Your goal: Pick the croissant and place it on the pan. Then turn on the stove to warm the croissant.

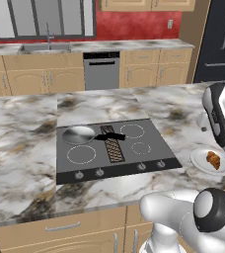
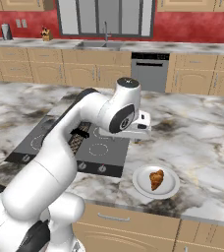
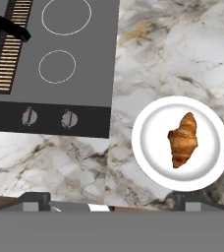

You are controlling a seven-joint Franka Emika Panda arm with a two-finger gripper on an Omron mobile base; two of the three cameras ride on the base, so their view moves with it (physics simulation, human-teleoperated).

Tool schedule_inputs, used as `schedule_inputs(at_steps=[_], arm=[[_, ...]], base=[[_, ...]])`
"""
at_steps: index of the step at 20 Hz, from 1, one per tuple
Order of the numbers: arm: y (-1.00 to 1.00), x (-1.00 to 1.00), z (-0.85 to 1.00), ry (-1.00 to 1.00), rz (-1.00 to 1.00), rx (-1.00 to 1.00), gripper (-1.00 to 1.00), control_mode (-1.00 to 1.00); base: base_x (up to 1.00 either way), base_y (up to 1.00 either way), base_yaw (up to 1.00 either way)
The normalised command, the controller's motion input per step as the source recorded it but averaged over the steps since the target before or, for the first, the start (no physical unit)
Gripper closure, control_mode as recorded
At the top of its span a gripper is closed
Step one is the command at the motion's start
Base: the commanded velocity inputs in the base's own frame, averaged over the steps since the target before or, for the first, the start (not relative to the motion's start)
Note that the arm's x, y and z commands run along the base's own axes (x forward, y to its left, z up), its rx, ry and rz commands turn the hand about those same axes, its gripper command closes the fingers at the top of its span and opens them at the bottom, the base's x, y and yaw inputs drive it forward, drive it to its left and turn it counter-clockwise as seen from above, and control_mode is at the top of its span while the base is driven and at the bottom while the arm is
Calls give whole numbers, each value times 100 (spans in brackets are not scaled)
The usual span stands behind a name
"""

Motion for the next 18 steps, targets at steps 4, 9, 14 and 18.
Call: schedule_inputs(at_steps=[4, 9, 14, 18], arm=[[-32, 0, -30, 0, 0, 0, -100, -100], [-21, 0, -31, 0, 0, 0, -100, -100], [-22, 0, -26, 0, 0, 0, -100, -100], [-23, 0, -24, 0, 0, 0, -100, -100]], base=[[0, 0, 0], [0, 0, 0], [0, 0, 0], [0, 0, 0]])
